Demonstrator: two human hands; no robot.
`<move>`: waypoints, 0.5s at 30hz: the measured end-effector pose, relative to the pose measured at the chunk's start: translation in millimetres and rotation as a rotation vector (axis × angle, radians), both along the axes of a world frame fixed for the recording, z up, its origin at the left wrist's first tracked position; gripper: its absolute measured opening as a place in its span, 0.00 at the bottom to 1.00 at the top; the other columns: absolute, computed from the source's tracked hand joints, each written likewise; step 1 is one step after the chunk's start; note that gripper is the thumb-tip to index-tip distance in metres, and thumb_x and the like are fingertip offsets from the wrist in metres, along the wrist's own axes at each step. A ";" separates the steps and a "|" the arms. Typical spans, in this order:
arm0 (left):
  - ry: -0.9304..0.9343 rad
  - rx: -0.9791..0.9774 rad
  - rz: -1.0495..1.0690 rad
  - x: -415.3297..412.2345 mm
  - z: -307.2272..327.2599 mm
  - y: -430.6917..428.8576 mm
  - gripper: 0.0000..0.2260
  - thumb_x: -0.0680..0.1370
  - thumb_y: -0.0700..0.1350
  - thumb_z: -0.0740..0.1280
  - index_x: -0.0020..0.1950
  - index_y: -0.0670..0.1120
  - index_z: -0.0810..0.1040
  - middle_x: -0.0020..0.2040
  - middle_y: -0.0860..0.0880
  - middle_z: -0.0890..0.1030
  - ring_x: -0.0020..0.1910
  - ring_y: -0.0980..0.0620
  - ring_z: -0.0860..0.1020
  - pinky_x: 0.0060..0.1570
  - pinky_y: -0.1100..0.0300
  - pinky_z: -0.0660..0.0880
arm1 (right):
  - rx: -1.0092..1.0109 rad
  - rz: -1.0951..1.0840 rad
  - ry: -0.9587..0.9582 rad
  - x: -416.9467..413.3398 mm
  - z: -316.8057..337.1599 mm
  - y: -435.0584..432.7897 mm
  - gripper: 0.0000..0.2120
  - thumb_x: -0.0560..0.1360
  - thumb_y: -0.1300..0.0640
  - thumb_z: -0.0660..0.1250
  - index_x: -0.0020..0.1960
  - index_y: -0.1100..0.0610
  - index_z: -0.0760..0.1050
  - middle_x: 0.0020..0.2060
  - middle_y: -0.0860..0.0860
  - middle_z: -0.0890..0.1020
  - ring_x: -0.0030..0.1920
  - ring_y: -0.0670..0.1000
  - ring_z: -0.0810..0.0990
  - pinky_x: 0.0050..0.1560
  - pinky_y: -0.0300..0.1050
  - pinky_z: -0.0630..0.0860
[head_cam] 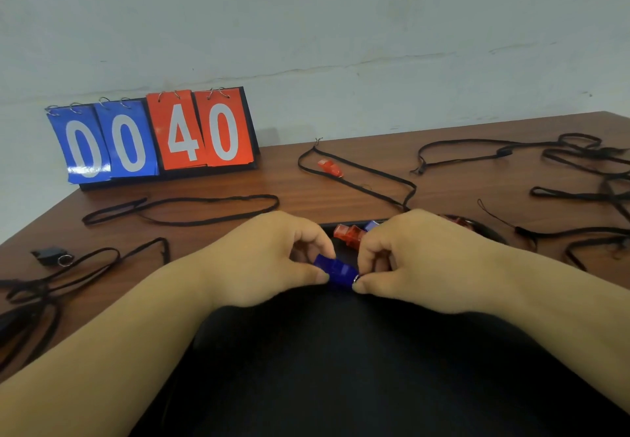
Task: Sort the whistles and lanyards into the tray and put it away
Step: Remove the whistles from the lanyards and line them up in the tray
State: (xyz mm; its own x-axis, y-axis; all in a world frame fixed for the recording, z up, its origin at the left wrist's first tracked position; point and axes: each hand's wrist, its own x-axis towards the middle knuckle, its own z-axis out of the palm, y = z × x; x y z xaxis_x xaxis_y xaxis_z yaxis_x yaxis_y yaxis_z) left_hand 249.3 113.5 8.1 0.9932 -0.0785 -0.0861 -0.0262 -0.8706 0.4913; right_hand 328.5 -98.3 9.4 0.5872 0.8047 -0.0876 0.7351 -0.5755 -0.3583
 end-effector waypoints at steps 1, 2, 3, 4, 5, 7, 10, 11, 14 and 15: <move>-0.001 0.025 0.008 0.6 -0.8 0.6 0.09 0.77 0.50 0.75 0.54 0.61 0.81 0.48 0.59 0.81 0.47 0.67 0.78 0.43 0.67 0.76 | 0.005 0.000 -0.008 -0.1 0.3 0.7 0.06 0.75 0.41 0.71 0.47 0.43 0.80 0.41 0.41 0.81 0.42 0.41 0.80 0.42 0.35 0.75; -0.006 0.051 0.014 1.2 -1.3 1.2 0.09 0.77 0.51 0.75 0.54 0.62 0.80 0.48 0.60 0.81 0.48 0.68 0.77 0.43 0.68 0.75 | 0.019 0.000 -0.017 -0.7 0.7 1.0 0.06 0.76 0.42 0.72 0.47 0.43 0.80 0.41 0.41 0.80 0.42 0.41 0.79 0.42 0.34 0.74; -0.014 0.074 0.018 1.5 -1.9 1.9 0.09 0.77 0.51 0.74 0.54 0.63 0.79 0.48 0.60 0.80 0.48 0.67 0.77 0.43 0.68 0.75 | 0.037 0.002 -0.028 -0.9 0.7 1.0 0.05 0.75 0.43 0.72 0.47 0.43 0.80 0.42 0.41 0.80 0.42 0.41 0.79 0.42 0.34 0.74; -0.022 0.090 0.021 1.8 -2.3 2.4 0.10 0.77 0.51 0.74 0.55 0.63 0.79 0.49 0.60 0.79 0.47 0.65 0.78 0.44 0.68 0.75 | 0.050 0.009 -0.038 -1.0 0.8 0.6 0.04 0.76 0.44 0.72 0.47 0.43 0.80 0.42 0.41 0.80 0.42 0.40 0.78 0.41 0.34 0.73; -0.026 0.102 0.027 2.2 -2.6 2.6 0.10 0.77 0.51 0.74 0.55 0.64 0.78 0.49 0.61 0.79 0.47 0.64 0.78 0.45 0.68 0.75 | 0.052 0.020 -0.039 -1.0 1.0 0.1 0.04 0.76 0.45 0.72 0.48 0.42 0.80 0.43 0.41 0.79 0.42 0.40 0.78 0.41 0.33 0.72; -0.031 0.117 0.044 3.1 -2.5 2.0 0.11 0.78 0.51 0.73 0.56 0.64 0.77 0.50 0.62 0.78 0.48 0.63 0.78 0.47 0.68 0.74 | 0.036 0.045 -0.026 -0.8 1.2 -0.7 0.03 0.77 0.45 0.72 0.48 0.42 0.80 0.44 0.40 0.79 0.42 0.39 0.78 0.42 0.33 0.72; -0.055 0.144 0.066 4.6 -2.7 1.8 0.11 0.79 0.51 0.72 0.59 0.63 0.78 0.51 0.63 0.76 0.49 0.62 0.77 0.49 0.67 0.74 | 0.028 0.055 -0.038 -0.2 0.7 -1.4 0.05 0.77 0.43 0.71 0.50 0.42 0.81 0.46 0.39 0.79 0.44 0.39 0.78 0.45 0.34 0.74; -0.063 0.152 0.075 4.8 -2.9 2.1 0.11 0.79 0.51 0.72 0.60 0.63 0.79 0.51 0.63 0.76 0.49 0.62 0.77 0.50 0.67 0.74 | 0.030 0.053 -0.044 0.1 1.2 -1.2 0.06 0.77 0.43 0.70 0.51 0.42 0.82 0.47 0.39 0.78 0.45 0.40 0.78 0.46 0.34 0.74; -0.112 0.169 0.101 5.2 -4.1 3.3 0.13 0.79 0.52 0.72 0.62 0.61 0.78 0.52 0.62 0.75 0.50 0.61 0.77 0.51 0.66 0.74 | 0.014 0.056 -0.084 1.6 2.6 -0.6 0.09 0.78 0.43 0.68 0.57 0.40 0.81 0.51 0.39 0.76 0.51 0.41 0.75 0.53 0.36 0.73; -0.134 0.171 0.108 5.1 -4.5 3.4 0.13 0.79 0.52 0.72 0.62 0.61 0.78 0.52 0.61 0.75 0.49 0.60 0.77 0.51 0.66 0.74 | 0.010 0.060 -0.109 2.4 2.5 -0.3 0.10 0.79 0.43 0.67 0.59 0.39 0.81 0.52 0.39 0.75 0.53 0.41 0.74 0.55 0.38 0.73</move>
